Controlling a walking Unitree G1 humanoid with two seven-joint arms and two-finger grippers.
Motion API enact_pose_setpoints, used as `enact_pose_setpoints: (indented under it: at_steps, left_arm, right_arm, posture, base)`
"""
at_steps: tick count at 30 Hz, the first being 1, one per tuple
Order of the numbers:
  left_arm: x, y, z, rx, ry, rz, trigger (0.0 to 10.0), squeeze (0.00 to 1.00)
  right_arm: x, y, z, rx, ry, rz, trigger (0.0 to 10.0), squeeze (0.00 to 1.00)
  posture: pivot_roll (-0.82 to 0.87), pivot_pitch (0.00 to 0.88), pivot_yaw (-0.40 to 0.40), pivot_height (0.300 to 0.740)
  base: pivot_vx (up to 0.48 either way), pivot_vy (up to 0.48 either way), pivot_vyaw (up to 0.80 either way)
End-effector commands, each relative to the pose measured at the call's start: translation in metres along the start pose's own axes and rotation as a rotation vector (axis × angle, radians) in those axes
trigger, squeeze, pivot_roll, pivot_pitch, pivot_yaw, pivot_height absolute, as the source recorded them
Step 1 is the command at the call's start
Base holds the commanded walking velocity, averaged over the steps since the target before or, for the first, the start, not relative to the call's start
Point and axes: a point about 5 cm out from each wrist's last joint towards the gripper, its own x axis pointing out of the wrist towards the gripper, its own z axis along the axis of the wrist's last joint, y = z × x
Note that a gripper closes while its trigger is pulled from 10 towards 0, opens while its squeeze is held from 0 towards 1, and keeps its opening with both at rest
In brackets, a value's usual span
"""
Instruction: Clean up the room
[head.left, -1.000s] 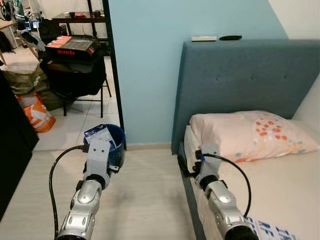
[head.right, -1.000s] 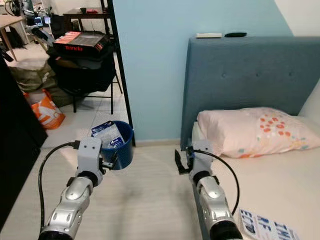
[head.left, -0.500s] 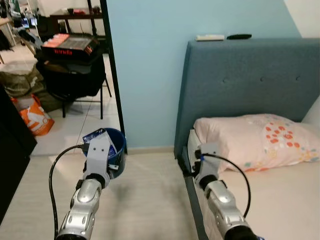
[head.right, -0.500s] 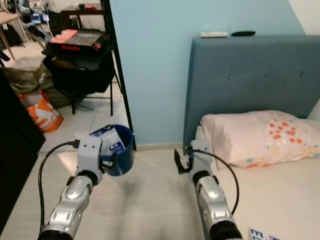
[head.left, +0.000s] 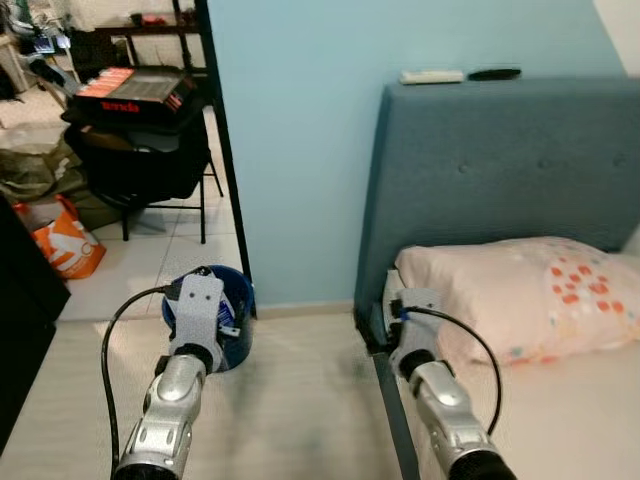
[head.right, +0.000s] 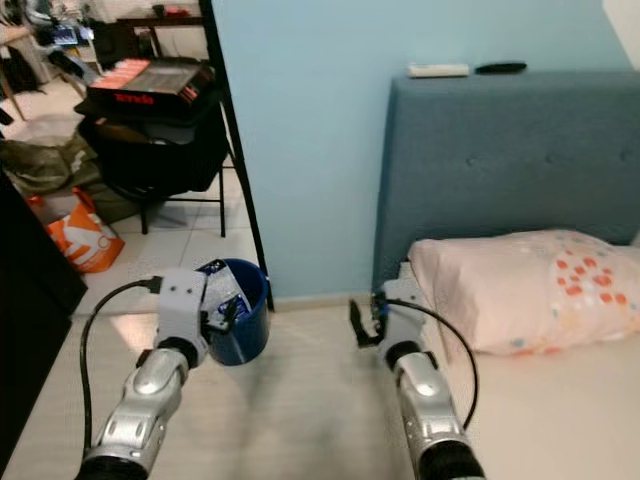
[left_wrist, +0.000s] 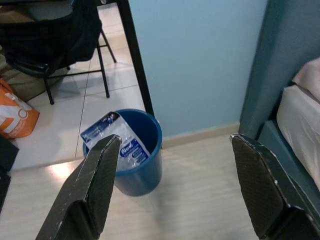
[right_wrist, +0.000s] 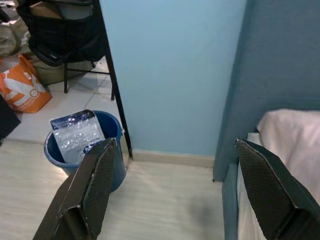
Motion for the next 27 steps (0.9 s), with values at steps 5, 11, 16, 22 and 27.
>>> enact_pose_setpoints:
  at_steps: [5,11,16,22,27]
  left_arm:
    - [-0.0017,0.0040,-0.0056,0.000,0.024,0.005,10.0,0.00]
    - [-0.0016,-0.0007,-0.0071,0.001,0.030,-0.023,10.0,0.00]
    - [-0.0022,-0.0019,-0.0085,-0.005,0.039,-0.023,10.0,0.00]
    - [-0.0027,-0.0013,-0.0114,0.045,0.051,-0.015,10.0,0.00]
    - [-0.0030,-0.0013,-0.0142,0.067,0.067,-0.015,10.0,0.00]
  right_arm:
    - [0.0000,0.0042,-0.0017,0.007,0.005,0.008,10.0,0.00]
    - [0.0004,0.0035,-0.0016,0.004,0.006,0.006,10.0,0.00]
    - [0.0001,0.0026,-0.0018,0.008,0.008,0.002,10.0,0.00]
    - [-0.0009,-0.0005,-0.0042,0.021,0.029,-0.017,10.0,0.00]
    - [-0.0015,-0.0026,-0.0054,0.030,0.037,-0.032,10.0,0.00]
  posture:
    - [-0.04,0.046,-0.005,0.740]
    - [-0.04,0.044,-0.007,0.740]
    - [-0.04,0.042,-0.008,0.740]
    - [-0.04,0.041,-0.012,0.740]
    - [-0.04,0.039,-0.012,0.740]
  base:
    - [0.314,0.000,0.00]
    - [0.000,0.000,0.00]
    - [0.000,0.000,-0.12]
    - [0.000,0.000,-0.80]
    - [0.000,0.000,-0.80]
